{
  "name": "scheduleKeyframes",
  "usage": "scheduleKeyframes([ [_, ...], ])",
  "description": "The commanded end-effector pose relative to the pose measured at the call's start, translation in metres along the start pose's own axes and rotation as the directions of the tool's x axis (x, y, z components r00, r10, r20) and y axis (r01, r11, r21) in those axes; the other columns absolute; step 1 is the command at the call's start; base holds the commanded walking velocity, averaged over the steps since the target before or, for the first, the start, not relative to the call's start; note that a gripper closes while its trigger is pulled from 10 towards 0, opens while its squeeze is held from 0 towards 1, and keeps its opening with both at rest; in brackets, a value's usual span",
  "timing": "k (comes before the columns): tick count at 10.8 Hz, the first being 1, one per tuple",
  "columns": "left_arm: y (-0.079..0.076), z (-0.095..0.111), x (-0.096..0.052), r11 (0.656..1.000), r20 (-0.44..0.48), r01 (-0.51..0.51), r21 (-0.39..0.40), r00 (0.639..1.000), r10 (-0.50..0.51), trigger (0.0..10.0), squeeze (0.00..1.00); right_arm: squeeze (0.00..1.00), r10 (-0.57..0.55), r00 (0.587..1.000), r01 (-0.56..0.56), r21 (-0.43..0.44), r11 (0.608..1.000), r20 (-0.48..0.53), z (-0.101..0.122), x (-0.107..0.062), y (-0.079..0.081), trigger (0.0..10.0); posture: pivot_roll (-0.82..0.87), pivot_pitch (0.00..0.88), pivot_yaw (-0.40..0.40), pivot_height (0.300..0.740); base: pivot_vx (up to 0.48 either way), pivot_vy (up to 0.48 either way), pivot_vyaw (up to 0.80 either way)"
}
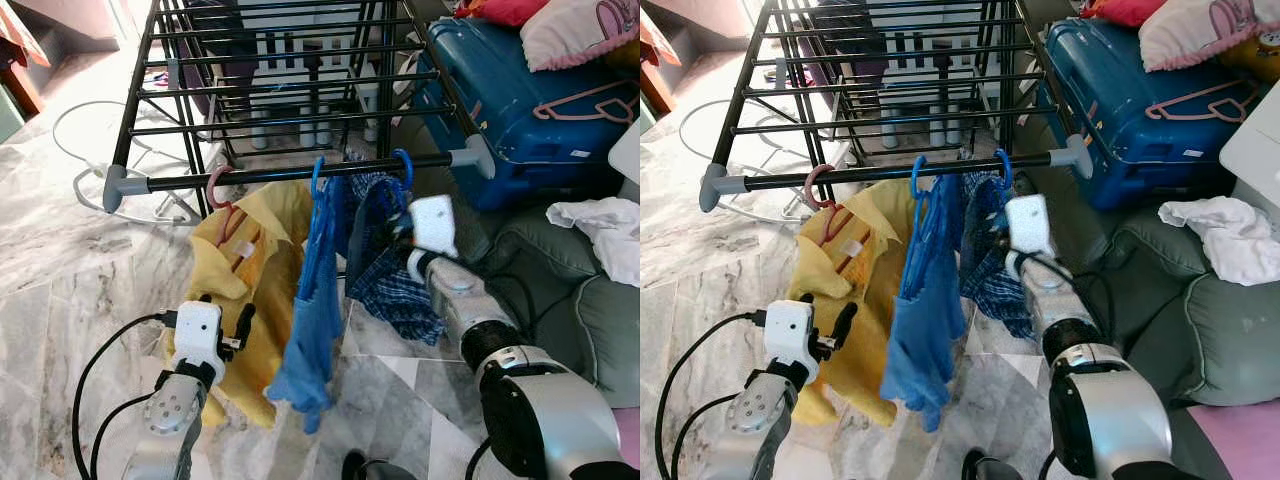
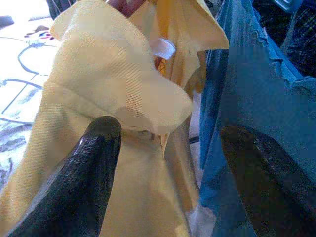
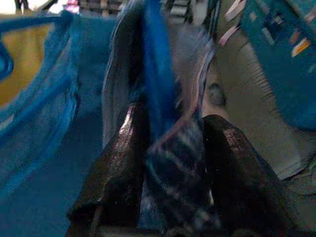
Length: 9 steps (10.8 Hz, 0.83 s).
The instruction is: Hang hanger
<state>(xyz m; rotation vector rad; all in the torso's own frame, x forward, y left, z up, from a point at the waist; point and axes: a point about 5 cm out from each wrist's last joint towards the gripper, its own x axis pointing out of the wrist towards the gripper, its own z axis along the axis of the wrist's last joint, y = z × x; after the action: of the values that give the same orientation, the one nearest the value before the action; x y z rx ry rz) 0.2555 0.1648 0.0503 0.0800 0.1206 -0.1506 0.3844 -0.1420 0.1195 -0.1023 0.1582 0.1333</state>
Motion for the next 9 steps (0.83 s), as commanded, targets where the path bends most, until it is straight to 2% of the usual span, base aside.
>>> scheduleKeyframes([
  [1, 0.002, -0.003, 0.000, 1.000, -0.011, -0.002, 0.013, 1.000, 0.002, 10.0, 0.00, 0.00, -0.004, 0.999, 0.003, 0.023, 1.000, 0.046, 0.008, 0.001, -0.001, 0.0, -0.07, 0.108, -0.006, 0.740, 0.000, 0.000, 0.00],
  [4, 0.001, -0.003, 0.001, 1.000, -0.008, -0.004, 0.018, 1.000, 0.004, 10.0, 0.00, 0.00, -0.005, 0.997, 0.002, 0.038, 0.999, 0.076, 0.008, -0.001, -0.004, 0.0, -0.07, 0.104, -0.004, 0.740, 0.000, 0.000, 0.00],
  [9, 0.002, -0.004, 0.000, 1.000, -0.012, -0.006, 0.022, 1.000, 0.006, 10.0, 0.00, 0.00, -0.006, 1.000, 0.006, 0.020, 1.000, 0.023, -0.002, -0.003, -0.004, 0.0, -0.07, 0.104, -0.004, 0.740, 0.000, 0.000, 0.00],
])
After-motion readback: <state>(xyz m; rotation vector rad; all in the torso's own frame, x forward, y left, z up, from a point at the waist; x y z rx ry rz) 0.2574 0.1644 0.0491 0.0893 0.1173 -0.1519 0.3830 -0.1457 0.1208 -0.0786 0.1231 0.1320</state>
